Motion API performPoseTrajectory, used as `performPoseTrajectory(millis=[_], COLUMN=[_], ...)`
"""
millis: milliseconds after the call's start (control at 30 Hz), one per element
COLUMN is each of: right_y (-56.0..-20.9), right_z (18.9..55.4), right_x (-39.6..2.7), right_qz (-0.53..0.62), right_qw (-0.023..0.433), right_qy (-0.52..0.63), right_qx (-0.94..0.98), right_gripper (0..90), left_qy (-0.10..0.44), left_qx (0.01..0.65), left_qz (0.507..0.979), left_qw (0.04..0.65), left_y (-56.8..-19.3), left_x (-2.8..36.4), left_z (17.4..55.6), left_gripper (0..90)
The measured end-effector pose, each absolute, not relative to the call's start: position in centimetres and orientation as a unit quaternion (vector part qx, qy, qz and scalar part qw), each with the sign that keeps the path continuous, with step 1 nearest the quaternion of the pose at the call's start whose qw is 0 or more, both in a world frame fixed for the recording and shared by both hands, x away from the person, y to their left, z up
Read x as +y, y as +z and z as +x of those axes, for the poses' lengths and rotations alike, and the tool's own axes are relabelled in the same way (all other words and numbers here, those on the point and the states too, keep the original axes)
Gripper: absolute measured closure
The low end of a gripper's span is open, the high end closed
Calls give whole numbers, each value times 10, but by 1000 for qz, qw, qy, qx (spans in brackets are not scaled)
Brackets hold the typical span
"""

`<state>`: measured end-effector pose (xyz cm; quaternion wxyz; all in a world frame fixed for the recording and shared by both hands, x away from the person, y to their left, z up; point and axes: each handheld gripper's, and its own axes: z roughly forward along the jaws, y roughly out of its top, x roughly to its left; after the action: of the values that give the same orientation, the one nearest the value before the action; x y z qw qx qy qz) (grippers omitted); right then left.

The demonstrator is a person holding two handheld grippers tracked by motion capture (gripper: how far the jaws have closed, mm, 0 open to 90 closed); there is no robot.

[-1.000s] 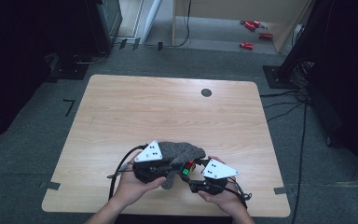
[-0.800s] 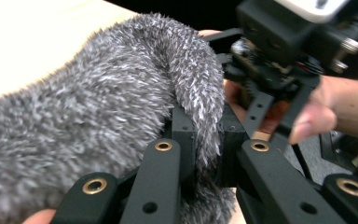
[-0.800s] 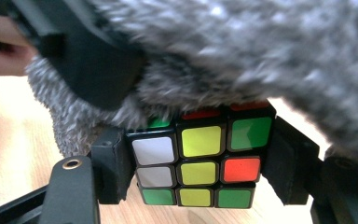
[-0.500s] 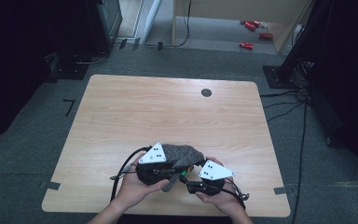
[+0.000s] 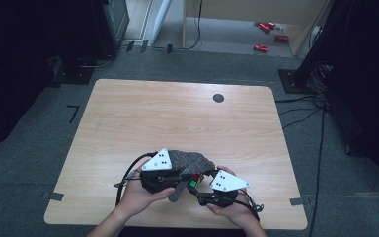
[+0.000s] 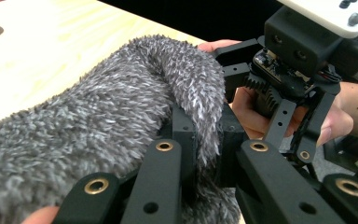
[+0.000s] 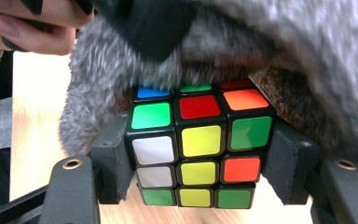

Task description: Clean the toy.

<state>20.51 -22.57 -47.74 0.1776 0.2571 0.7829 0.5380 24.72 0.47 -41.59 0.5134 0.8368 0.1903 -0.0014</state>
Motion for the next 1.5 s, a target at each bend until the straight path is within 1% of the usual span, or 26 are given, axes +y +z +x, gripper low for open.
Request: performPoseTrajectory(millis=[100,200,233,333,433,533,667,800,867,1000,1100,1200,1300,1367,1500], right_y=[-476,-474,-471,-467,-466,-465,-463,-462,-460,-460,-462,-464,-464,-462,-462], right_z=[204,203,203,203,203,202,201,200,199,198,198,198,197,197,197], right_x=[-229,-234,-238,-244,-247,-247,-249,-253,-255,-255,-252,-246,-245,-247,-249], right_qz=[256,258,259,261,260,256,257,254,250,245,240,235,233,235,235], right_qw=[181,184,182,181,179,181,191,190,187,179,175,176,178,178,177], right_qy=[539,548,557,568,576,579,580,591,600,607,605,595,595,600,603], right_qx=[782,774,768,759,754,752,749,741,737,735,739,748,748,744,742], right_gripper=[347,347,347,347,347,347,347,347,347,347,347,347,347,347,347], left_qy=[2,18,14,-39,-87,-131,-156,-184,-198,-218,-240,-245,-241,-249,-264], left_qx=[216,232,233,237,234,218,201,182,184,209,204,198,209,217,220], left_qz=[825,816,812,772,750,747,753,756,755,745,726,718,728,731,724], left_qw=[522,529,535,588,612,615,607,601,597,595,611,621,607,597,598], left_y=[-416,-416,-416,-419,-426,-433,-436,-439,-442,-449,-446,-444,-450,-457,-459], left_x=[19,34,38,49,49,46,44,43,43,45,45,46,47,46,44], left_z=[257,266,268,275,279,282,282,285,287,293,292,291,293,295,295], left_gripper=[845,847,846,845,844,842,840,838,838,838,838,838,838,838,838])
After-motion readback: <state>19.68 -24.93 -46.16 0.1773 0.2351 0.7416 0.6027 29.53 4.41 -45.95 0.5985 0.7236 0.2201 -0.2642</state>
